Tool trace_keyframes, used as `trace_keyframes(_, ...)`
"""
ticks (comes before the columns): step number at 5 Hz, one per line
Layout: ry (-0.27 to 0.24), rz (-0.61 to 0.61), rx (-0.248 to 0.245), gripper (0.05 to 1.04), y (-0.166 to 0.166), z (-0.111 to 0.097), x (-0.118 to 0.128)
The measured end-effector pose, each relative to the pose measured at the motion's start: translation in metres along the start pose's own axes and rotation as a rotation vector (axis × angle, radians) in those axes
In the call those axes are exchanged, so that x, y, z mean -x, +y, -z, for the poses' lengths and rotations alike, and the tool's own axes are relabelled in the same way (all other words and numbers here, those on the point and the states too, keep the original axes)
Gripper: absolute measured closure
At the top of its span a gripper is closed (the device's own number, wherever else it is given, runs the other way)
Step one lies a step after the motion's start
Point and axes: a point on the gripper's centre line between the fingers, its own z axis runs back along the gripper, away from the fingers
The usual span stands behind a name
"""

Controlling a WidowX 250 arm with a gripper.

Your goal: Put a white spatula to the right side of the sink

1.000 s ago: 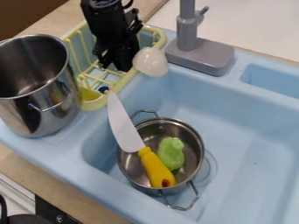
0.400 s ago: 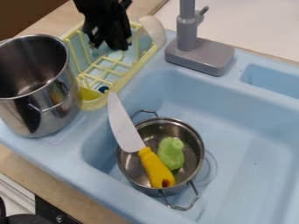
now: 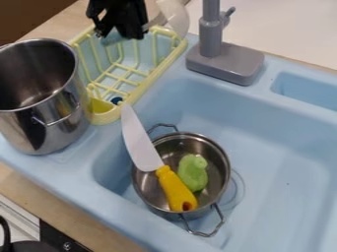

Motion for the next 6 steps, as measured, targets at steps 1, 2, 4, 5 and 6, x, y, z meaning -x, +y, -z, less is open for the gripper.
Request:
trace_keyframes(1,-0.011,0.063,0.036,1.026,0.006,-0.015,0.017)
trace_keyframes(2,-0.001,0.105,0.059,1.026,0.013,-0.025,0.033)
trace_keyframes(4,0.053,0.237,0.069,1.026,0.034,-0.028,0.073)
trace_keyframes(5,0.089,0.346,0.068,1.026,0.045,-0.024,0.1)
trace_keyframes(6,0.119,0.428,0.061,1.026,0.056,-0.022,0.123)
